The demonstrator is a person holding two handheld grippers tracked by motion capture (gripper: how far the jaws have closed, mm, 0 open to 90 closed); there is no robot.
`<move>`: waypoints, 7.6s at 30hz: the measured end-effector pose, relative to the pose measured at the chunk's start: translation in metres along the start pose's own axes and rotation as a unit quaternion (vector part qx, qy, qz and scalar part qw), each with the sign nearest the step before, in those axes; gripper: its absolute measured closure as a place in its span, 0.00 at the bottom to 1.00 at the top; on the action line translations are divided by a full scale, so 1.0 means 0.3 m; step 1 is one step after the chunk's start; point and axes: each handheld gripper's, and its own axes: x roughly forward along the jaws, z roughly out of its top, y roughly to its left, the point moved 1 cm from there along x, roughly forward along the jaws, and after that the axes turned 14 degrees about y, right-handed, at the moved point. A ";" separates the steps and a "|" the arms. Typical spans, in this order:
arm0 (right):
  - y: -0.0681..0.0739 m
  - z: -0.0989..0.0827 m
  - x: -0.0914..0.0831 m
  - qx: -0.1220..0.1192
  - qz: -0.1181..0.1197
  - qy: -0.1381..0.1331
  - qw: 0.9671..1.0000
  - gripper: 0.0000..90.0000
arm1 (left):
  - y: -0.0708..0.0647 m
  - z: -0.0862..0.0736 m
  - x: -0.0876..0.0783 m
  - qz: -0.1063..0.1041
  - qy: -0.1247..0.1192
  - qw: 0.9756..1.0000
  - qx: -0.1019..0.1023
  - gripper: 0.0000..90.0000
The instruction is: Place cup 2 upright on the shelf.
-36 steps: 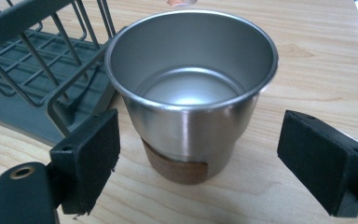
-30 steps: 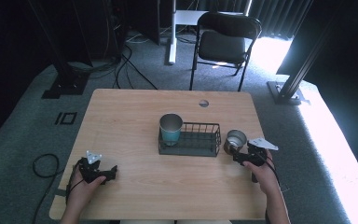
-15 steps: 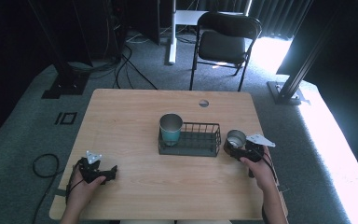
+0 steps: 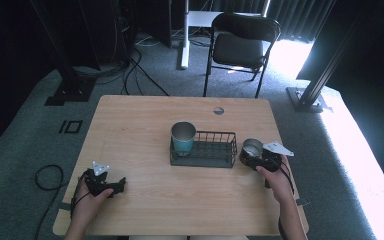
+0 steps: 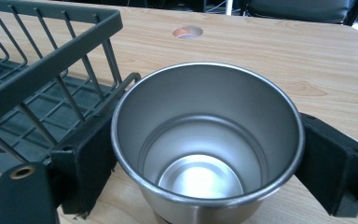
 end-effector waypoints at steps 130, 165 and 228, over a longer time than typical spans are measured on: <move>0.340 0.242 0.059 -0.103 0.116 0.012 0.988 0.15 | 0.000 0.000 0.000 0.000 0.000 1.000 0.000 0.03; 0.237 0.177 -0.075 -0.088 0.105 -0.006 0.991 0.13 | 0.000 0.000 0.000 0.000 0.000 1.000 0.000 0.03; 0.019 -0.190 -0.127 -0.048 0.045 0.096 0.993 0.13 | 0.000 0.000 0.000 0.000 0.000 1.000 0.000 0.03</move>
